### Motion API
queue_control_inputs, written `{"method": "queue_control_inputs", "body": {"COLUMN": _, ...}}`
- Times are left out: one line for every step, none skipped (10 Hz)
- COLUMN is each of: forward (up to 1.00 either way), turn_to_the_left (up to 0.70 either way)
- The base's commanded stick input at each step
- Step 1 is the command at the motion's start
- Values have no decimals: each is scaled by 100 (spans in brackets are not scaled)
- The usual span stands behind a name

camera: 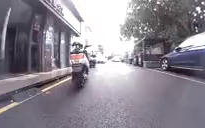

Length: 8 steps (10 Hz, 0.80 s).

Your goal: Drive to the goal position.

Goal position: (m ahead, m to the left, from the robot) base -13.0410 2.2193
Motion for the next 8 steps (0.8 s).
{"method": "queue_control_inputs", "body": {"forward": 45, "turn_to_the_left": 27}}
{"method": "queue_control_inputs", "body": {"forward": 45, "turn_to_the_left": 27}}
{"method": "queue_control_inputs", "body": {"forward": 45, "turn_to_the_left": 27}}
{"method": "queue_control_inputs", "body": {"forward": 45, "turn_to_the_left": 27}}
{"method": "queue_control_inputs", "body": {"forward": 45, "turn_to_the_left": 27}}
{"method": "queue_control_inputs", "body": {"forward": 45, "turn_to_the_left": 27}}
{"method": "queue_control_inputs", "body": {"forward": 45, "turn_to_the_left": 27}}
{"method": "queue_control_inputs", "body": {"forward": 45, "turn_to_the_left": 27}}
